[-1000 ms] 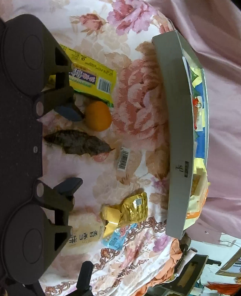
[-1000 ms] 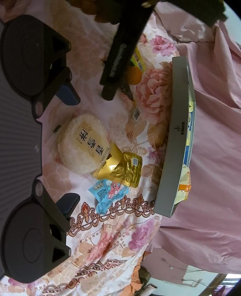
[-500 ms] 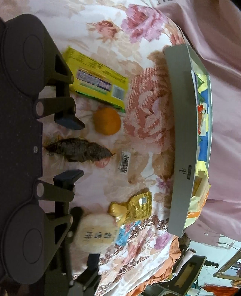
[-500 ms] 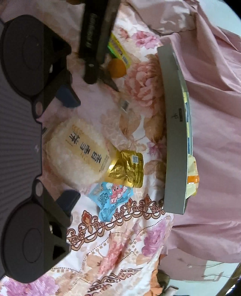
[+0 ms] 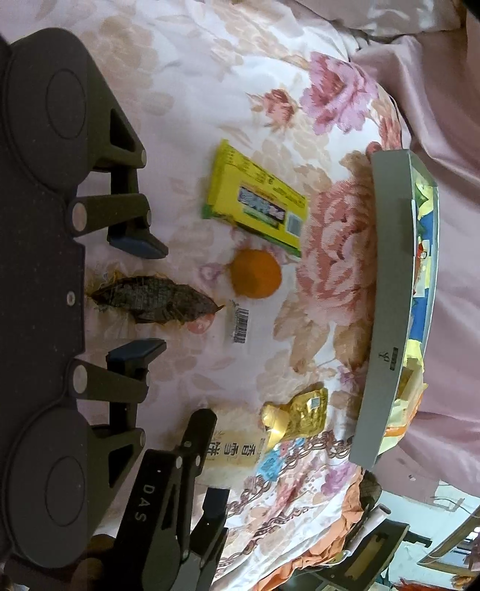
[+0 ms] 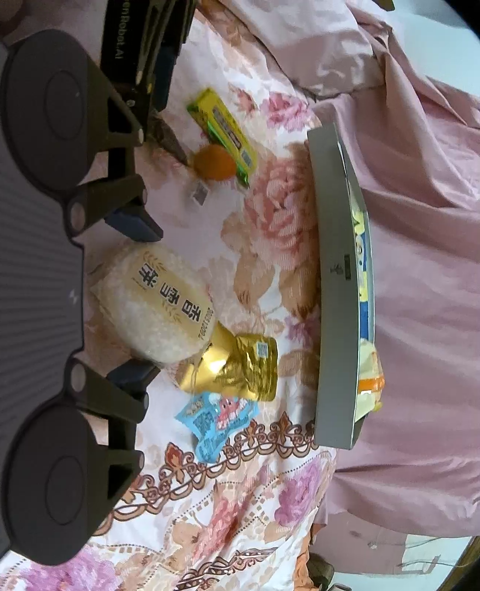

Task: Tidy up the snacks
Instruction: 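Close the right gripper on the rice cake bag while the left gripper grips the dried fish snack, then carry the rice cake bag and dried fish snack into the grey tray and release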

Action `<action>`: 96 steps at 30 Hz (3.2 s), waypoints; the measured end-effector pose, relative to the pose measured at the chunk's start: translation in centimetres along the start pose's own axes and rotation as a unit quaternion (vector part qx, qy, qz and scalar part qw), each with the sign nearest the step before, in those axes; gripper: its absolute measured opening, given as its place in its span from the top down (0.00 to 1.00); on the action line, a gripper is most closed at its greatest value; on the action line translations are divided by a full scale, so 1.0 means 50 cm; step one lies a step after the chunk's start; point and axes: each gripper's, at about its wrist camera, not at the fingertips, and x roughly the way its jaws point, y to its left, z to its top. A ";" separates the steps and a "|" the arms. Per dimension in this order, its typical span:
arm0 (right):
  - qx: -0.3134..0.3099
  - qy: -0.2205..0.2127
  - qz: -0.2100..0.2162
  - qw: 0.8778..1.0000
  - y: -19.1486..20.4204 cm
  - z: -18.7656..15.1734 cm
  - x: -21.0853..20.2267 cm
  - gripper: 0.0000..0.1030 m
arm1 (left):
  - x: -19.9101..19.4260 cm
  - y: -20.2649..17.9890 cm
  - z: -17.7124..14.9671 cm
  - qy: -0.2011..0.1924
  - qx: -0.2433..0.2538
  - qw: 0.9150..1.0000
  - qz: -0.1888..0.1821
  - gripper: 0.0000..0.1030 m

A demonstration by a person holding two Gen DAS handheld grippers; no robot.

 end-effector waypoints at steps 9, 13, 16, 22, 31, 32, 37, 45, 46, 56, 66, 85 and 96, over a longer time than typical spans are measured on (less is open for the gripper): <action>-0.025 0.006 -0.004 1.000 0.026 -0.014 -0.038 0.31 | -0.002 0.004 -0.008 -0.004 0.024 1.000 -0.017 0.38; -0.021 0.009 -0.006 1.000 0.025 -0.019 -0.036 0.31 | 0.004 -0.005 -0.012 -0.010 0.066 0.998 -0.018 0.33; -0.020 0.000 -0.011 1.000 0.026 -0.022 -0.038 0.31 | 0.010 -0.007 -0.011 -0.013 0.083 0.996 -0.016 0.33; -0.015 -0.011 -0.015 1.000 0.024 -0.023 -0.035 0.32 | 0.015 -0.009 -0.008 -0.009 0.087 0.996 -0.013 0.35; -0.020 -0.015 -0.007 1.000 0.029 -0.021 -0.031 0.33 | 0.012 -0.008 -0.008 -0.009 0.077 0.997 -0.013 0.53; -0.024 -0.016 -0.007 1.000 0.031 -0.021 -0.031 0.33 | 0.012 -0.008 -0.008 -0.010 0.076 0.997 -0.013 0.53; -0.038 -0.022 -0.008 0.999 0.042 -0.023 -0.035 0.33 | 0.006 -0.009 -0.008 -0.013 0.066 0.998 -0.016 0.54; -0.048 -0.037 -0.013 0.998 0.046 -0.022 -0.040 0.33 | -0.001 -0.022 -0.011 -0.018 0.072 0.997 -0.022 0.54; -0.050 -0.039 -0.014 0.998 0.047 -0.022 -0.041 0.33 | -0.003 -0.026 -0.012 -0.021 0.075 0.997 -0.021 0.54; -0.050 -0.064 -0.024 0.996 0.043 -0.018 -0.050 0.33 | -0.021 -0.032 -0.006 -0.041 0.055 0.997 -0.034 0.54; -0.047 -0.103 -0.029 0.993 0.035 0.005 -0.074 0.33 | -0.077 -0.032 0.032 -0.101 0.026 0.994 -0.034 0.54; -0.053 -0.236 -0.015 0.970 -0.019 0.209 -0.026 0.33 | -0.088 -0.011 0.343 -0.221 0.011 0.975 0.007 0.54; -0.056 -0.213 -0.005 0.976 0.008 0.262 0.107 0.33 | 0.037 0.013 0.435 -0.198 0.001 0.980 0.007 0.54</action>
